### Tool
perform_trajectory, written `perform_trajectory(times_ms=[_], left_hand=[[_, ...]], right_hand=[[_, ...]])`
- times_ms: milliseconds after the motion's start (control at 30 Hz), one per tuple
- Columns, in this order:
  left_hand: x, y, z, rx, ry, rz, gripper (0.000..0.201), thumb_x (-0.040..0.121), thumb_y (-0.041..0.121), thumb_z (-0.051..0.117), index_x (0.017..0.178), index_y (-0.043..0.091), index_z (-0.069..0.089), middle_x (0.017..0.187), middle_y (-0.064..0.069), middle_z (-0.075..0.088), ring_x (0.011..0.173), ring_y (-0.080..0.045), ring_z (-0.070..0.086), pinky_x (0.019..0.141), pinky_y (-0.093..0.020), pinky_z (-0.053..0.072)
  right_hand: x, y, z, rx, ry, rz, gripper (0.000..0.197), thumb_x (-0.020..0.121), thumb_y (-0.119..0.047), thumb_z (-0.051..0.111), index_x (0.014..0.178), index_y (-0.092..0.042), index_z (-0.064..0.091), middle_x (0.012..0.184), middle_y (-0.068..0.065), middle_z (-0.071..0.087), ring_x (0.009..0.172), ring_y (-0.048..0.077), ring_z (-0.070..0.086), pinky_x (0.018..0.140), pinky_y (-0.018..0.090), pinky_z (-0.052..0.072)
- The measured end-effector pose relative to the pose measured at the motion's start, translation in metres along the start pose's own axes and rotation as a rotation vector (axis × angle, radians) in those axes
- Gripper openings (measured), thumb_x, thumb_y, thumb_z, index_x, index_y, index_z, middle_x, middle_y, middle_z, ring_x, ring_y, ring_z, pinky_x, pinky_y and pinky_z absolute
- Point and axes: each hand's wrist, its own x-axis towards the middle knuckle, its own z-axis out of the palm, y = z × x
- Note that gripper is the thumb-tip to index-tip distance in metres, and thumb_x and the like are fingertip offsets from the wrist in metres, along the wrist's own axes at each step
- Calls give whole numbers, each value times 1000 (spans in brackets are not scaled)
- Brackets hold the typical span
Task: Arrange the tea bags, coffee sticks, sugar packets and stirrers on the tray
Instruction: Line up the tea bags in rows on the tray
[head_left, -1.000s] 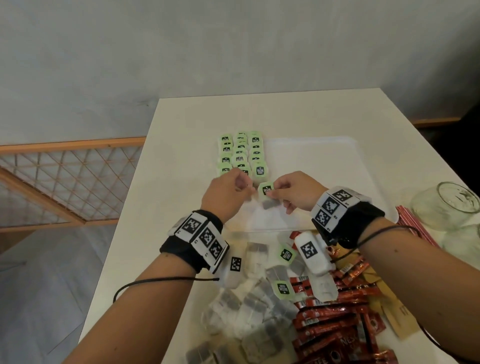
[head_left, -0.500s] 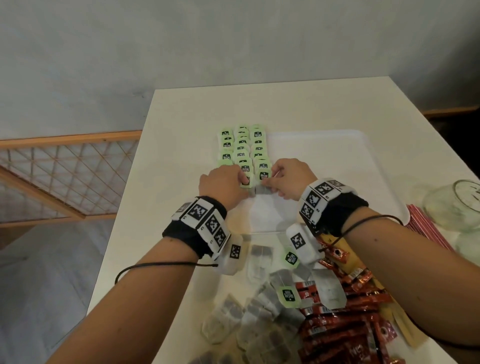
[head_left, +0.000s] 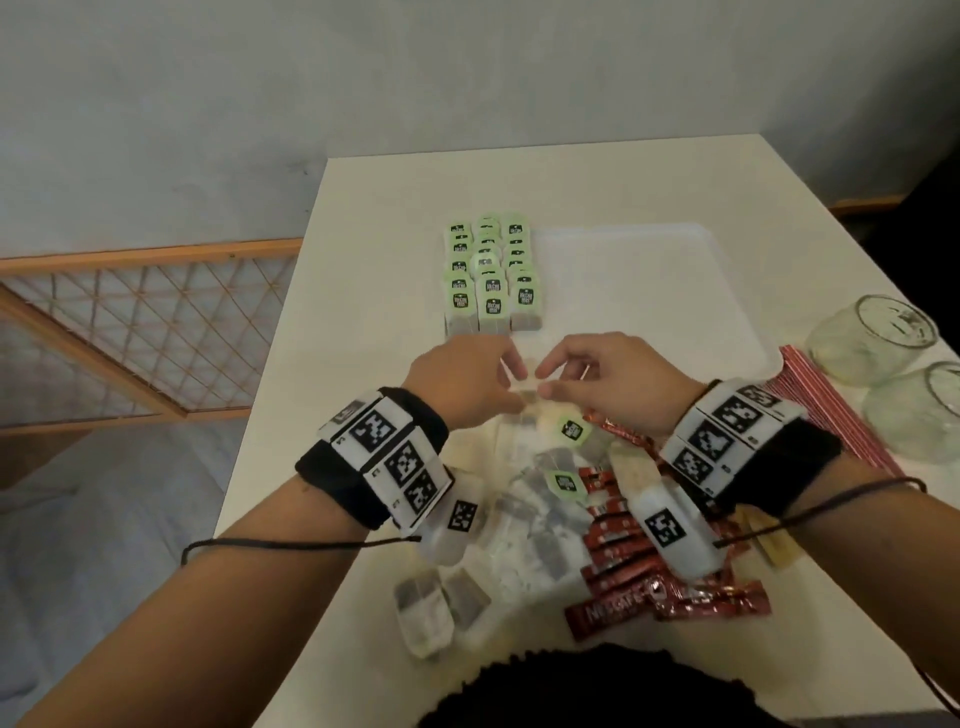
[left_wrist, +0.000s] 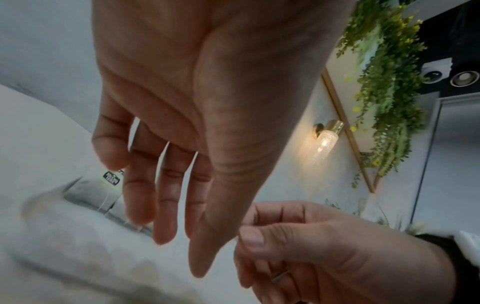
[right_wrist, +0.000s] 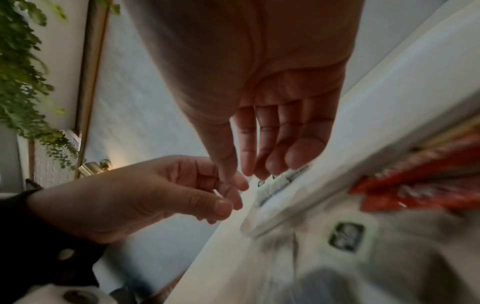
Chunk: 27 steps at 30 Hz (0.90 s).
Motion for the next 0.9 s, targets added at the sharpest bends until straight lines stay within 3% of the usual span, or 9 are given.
perform_trajectory(times_ms=[133, 267, 333, 400, 467, 600, 700, 800, 900], left_hand=[[-28, -4, 21, 85, -124, 49, 31, 82, 34, 75, 109, 28, 61, 108, 9, 65, 90, -10, 57, 78, -28, 47], [-48, -5, 37, 7, -306, 124, 57, 78, 24, 81, 127, 26, 52, 130, 8, 50, 93, -9, 53, 72, -17, 41], [-51, -3, 44, 10, -336, 139, 67, 76, 17, 82, 133, 27, 47, 134, 6, 44, 100, -12, 53, 79, -21, 43], [-51, -2, 48, 41, -317, 157, 72, 75, 13, 82, 135, 25, 45, 135, 4, 44, 98, -11, 48, 73, -14, 37], [-49, 0, 50, 73, -281, 177, 70, 75, 11, 82, 134, 21, 47, 133, 2, 46, 93, -10, 46, 66, -13, 33], [-44, 4, 51, 150, -240, 194, 55, 78, 13, 78, 125, 18, 50, 120, -3, 57, 89, -14, 48, 75, -25, 37], [-40, 5, 50, 156, -236, 196, 42, 80, 15, 75, 116, 18, 53, 106, -1, 59, 87, -17, 50, 74, -27, 39], [-38, 6, 46, 178, -211, 201, 21, 83, 19, 70, 97, 16, 54, 87, 4, 55, 83, -19, 52, 67, -26, 37], [-36, 4, 37, 98, -197, 164, 27, 85, 19, 68, 108, 7, 61, 100, -5, 64, 82, -22, 61, 69, -31, 51]], right_hand=[[-28, 15, 13, -58, -116, 14, 22, 75, -37, 80, 93, -30, 69, 82, -6, 69, 69, 4, 60, 70, 24, 48], [-42, 25, 30, -284, -212, -8, 44, 65, -43, 85, 100, -30, 61, 94, -14, 59, 80, -1, 55, 67, 20, 41], [-43, 29, 38, -352, -194, -44, 39, 68, -38, 83, 98, -30, 59, 94, -14, 58, 83, 2, 56, 69, 21, 45], [-43, 31, 41, -345, -134, -45, 23, 76, -32, 77, 91, -30, 60, 88, -13, 61, 82, 7, 60, 75, 26, 51], [-44, 31, 40, -334, -88, -29, 11, 82, -29, 72, 87, -26, 64, 83, -11, 63, 78, 8, 60, 74, 27, 51], [-50, 28, 33, -293, -9, -23, 9, 84, -28, 72, 83, -23, 64, 80, -10, 63, 75, 8, 59, 68, 21, 45], [-54, 28, 25, -217, 41, 0, 8, 85, -26, 72, 85, -22, 65, 79, -11, 63, 72, 6, 59, 63, 16, 43], [-57, 27, 19, -104, 67, 27, 8, 87, -23, 71, 88, -17, 65, 80, -4, 64, 69, 11, 61, 62, 25, 53], [-58, 24, 10, -29, 102, 47, 11, 89, -21, 68, 85, -16, 60, 77, 0, 65, 64, 16, 62, 56, 28, 54]])
